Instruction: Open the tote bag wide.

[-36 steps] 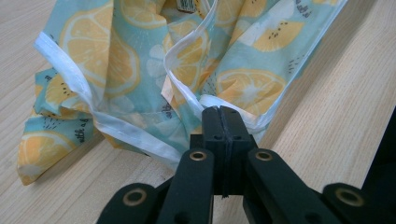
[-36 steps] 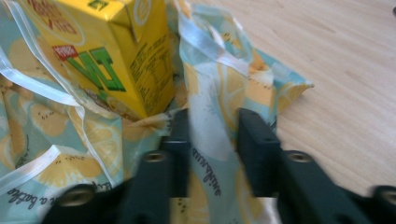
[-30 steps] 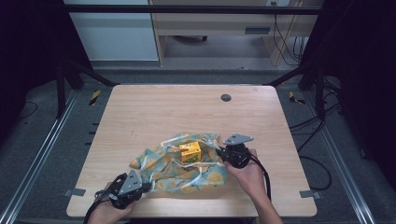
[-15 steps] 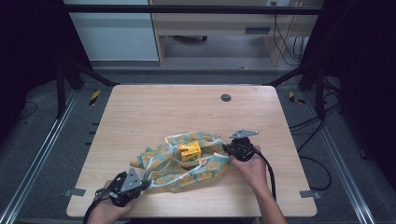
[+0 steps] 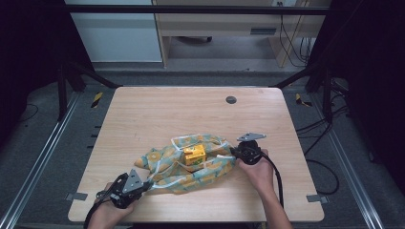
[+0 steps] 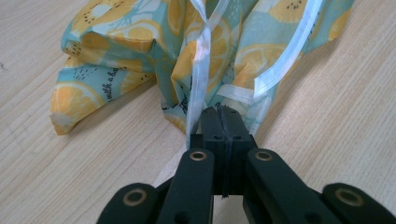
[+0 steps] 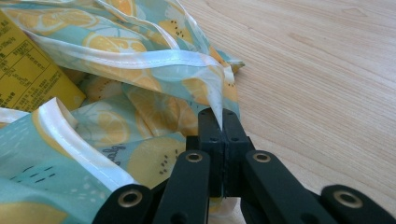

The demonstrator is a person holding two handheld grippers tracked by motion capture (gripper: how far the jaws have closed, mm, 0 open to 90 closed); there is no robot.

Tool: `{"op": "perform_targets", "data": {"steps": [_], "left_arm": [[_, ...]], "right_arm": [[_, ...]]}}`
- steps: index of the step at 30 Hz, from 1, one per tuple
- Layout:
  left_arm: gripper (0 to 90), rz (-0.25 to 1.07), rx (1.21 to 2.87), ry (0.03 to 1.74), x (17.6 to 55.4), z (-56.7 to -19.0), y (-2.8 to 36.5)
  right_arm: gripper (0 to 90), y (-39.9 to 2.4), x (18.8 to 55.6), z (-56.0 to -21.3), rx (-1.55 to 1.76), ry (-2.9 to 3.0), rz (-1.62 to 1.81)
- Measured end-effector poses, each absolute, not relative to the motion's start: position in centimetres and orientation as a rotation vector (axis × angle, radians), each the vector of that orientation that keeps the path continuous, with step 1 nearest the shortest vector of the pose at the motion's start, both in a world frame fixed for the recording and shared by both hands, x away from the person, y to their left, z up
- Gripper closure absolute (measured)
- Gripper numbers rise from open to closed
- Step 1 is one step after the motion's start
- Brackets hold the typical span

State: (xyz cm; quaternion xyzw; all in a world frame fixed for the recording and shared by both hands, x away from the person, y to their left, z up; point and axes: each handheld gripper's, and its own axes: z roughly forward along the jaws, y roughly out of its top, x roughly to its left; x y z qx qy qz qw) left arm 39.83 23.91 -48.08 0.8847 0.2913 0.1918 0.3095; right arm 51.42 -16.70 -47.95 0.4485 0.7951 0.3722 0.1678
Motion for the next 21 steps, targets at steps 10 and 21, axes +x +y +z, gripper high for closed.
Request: {"op": "perform_targets", "data": {"steps": [10,21], "left_arm": [[90.0,0.512,2.322,0.793,40.12,-47.97,24.47],[88.7,0.526,2.255,0.788,39.48,-47.28,24.45]], "right_arm": [[90.0,-16.86,51.42,-48.06,1.279,2.256,1.039],[82.2,-16.48,50.54,-47.30,1.210,2.224,1.103]]}}
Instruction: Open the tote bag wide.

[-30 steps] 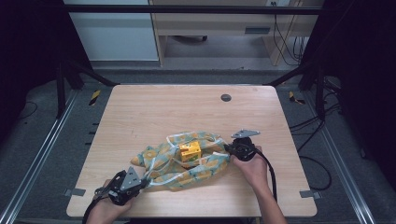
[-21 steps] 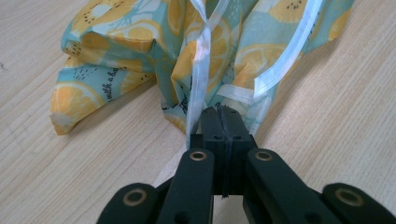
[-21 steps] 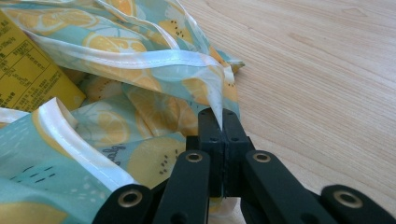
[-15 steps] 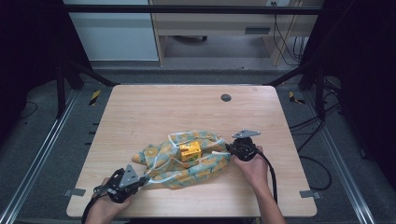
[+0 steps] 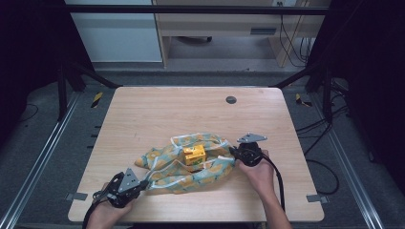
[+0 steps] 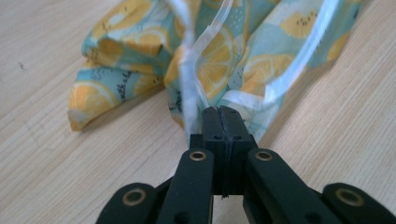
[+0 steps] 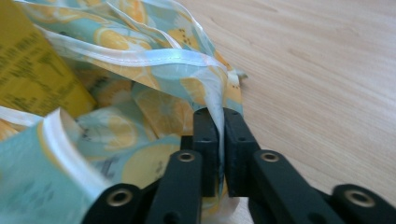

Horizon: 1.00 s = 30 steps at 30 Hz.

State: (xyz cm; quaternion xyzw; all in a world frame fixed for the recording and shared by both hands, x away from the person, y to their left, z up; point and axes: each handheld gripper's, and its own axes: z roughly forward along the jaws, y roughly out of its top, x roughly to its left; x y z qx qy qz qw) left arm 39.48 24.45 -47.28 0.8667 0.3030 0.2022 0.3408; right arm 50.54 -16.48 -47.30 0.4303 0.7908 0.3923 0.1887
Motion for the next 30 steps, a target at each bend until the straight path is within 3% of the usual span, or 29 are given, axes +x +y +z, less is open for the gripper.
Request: {"op": "perform_targets", "data": {"steps": [4,6,10,13,17,23,30], "left_arm": [[86.7,0.542,2.202,0.762,39.0,-46.7,24.3],[84.3,0.535,2.186,0.756,38.9,-46.6,24.3],[72.5,0.549,2.137,0.752,38.5,-46.3,24.2],[57.0,0.566,2.093,0.756,38.2,-45.7,24.1],[46.3,0.564,2.047,0.756,38.0,-44.9,24.0],[36.8,0.539,1.995,0.793,38.7,-43.2,24.1],[32.7,0.535,1.979,0.835,40.5,-42.1,24.8]], "right_arm": [[76.5,-16.4,49.9,-46.4,1.194,2.186,1.162],[69.6,-16.4,49.7,-46.1,1.193,2.173,1.175],[57.4,-16.3,49.2,-45.3,1.190,2.153,1.203],[43.7,-16.1,48.9,-44.1,1.173,2.139,1.203],[31.9,-15.8,48.2,-42.5,1.151,2.144,1.240],[23.9,-14.9,47.0,-41.7,1.118,2.182,1.246],[19.1,-14.4,46.1,-41.6,1.097,2.225,1.259]]}}
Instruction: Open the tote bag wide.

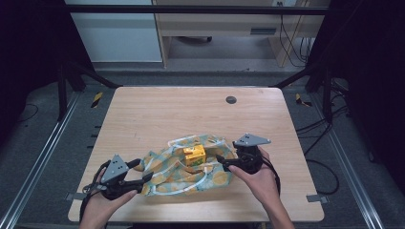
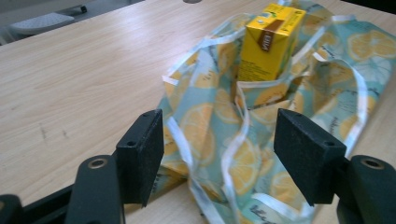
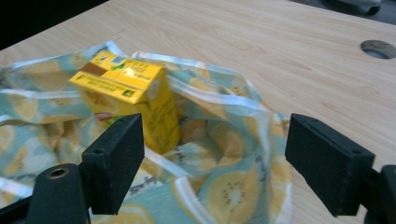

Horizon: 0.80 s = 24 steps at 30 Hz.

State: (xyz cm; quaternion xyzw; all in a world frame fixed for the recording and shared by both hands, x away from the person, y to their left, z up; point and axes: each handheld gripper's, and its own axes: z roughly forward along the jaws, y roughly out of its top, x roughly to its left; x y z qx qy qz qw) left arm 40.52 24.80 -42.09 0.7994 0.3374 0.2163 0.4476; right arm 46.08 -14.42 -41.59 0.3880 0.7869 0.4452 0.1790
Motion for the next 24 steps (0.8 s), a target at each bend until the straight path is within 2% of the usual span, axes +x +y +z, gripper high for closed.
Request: {"op": "perform_targets", "data": {"steps": [8,16,24], "left_arm": [[30.0,0.533,2.016,0.836,42.7,-40.7,24.2],[30.2,0.544,2.061,0.822,45.3,-39.4,22.9],[30.1,0.511,2.140,0.827,47.1,-41.1,21.1]], "right_arm": [[17.3,-13.1,44.9,-41.7,1.032,2.297,1.246],[23.9,-12.1,44.4,-41.7,0.972,2.355,1.196],[19.0,-11.4,44.4,-43.4,0.978,2.423,1.143]]}}
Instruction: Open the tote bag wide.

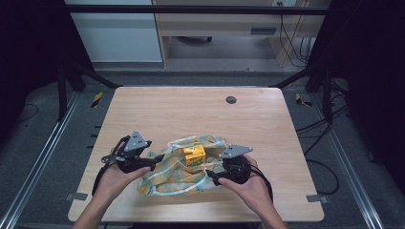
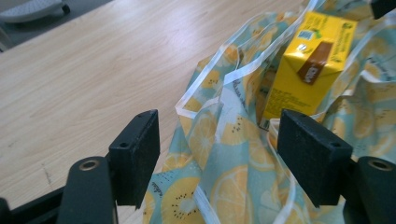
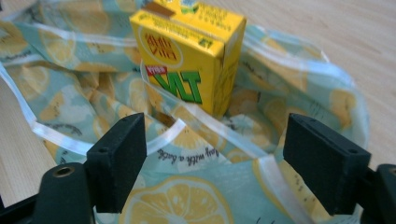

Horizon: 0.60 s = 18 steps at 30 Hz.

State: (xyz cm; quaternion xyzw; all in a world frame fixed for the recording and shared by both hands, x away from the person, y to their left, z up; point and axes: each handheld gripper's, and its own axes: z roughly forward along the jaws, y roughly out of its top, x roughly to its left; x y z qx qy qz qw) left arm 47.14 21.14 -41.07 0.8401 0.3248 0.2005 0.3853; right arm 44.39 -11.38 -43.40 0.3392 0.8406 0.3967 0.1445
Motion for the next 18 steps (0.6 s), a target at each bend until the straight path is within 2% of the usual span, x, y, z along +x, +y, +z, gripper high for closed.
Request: {"op": "perform_targets", "data": {"steps": [4,11,16,18], "left_arm": [[30.3,0.480,2.147,0.847,48.0,-42.0,20.6],[36.8,0.445,2.164,0.855,48.9,-43.3,20.1],[45.3,0.431,2.207,0.859,49.2,-43.9,19.7],[49.7,0.419,2.222,0.863,49.3,-44.1,19.5]], "right_arm": [[16.6,-11.1,44.0,-44.6,0.976,2.473,1.096],[30.9,-11.0,42.7,-46.0,0.926,2.532,1.058],[37.1,-11.0,42.0,-47.3,0.910,2.575,1.036],[36.0,-10.9,41.9,-47.8,0.900,2.586,1.018]]}}
